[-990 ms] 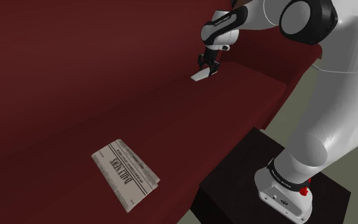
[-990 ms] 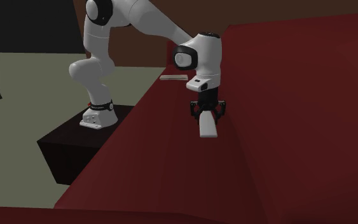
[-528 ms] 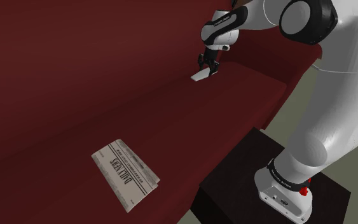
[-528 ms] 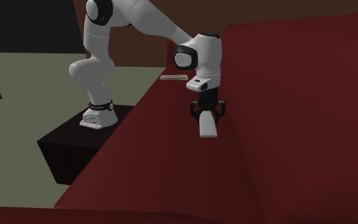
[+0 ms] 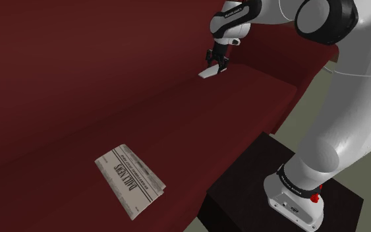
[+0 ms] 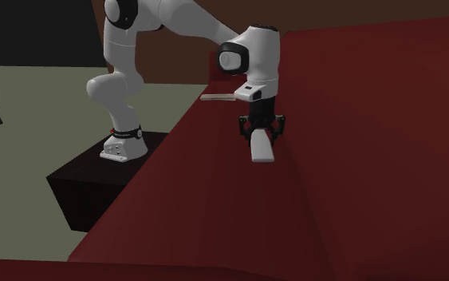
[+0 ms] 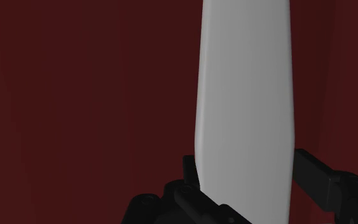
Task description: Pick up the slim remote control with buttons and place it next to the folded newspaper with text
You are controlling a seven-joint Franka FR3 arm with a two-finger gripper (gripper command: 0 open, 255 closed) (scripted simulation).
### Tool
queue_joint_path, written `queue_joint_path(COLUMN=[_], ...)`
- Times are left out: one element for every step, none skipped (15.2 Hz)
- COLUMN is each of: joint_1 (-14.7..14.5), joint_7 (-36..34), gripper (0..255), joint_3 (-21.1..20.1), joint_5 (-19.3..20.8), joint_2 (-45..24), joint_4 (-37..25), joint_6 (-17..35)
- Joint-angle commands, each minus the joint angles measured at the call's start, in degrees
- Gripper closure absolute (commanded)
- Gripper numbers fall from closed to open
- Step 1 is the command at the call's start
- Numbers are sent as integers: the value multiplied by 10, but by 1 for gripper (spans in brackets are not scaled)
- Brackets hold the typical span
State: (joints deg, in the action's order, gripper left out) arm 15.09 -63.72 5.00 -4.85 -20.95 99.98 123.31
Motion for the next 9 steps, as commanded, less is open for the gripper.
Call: queue_joint_path(joint_1=[0, 0, 0, 0, 0, 0, 0, 0, 0], joint_7=[0, -1, -1, -2, -2, -3, -3, -4, -4], gripper=[255, 255, 255, 255, 255, 255, 255, 255, 255], joint_3=[1, 1, 1, 1, 1, 1, 2, 2, 2], joint_5=[1, 1, 2, 2, 3, 3, 4, 4, 5], joint_2=[6, 9, 12, 14, 17, 19, 22, 24, 26], joint_4=[-6, -10, -14, -18, -22, -26, -31, -35, -40], joint_6=[-12, -19, -25, -32, -39, -46, -52, -59, -66])
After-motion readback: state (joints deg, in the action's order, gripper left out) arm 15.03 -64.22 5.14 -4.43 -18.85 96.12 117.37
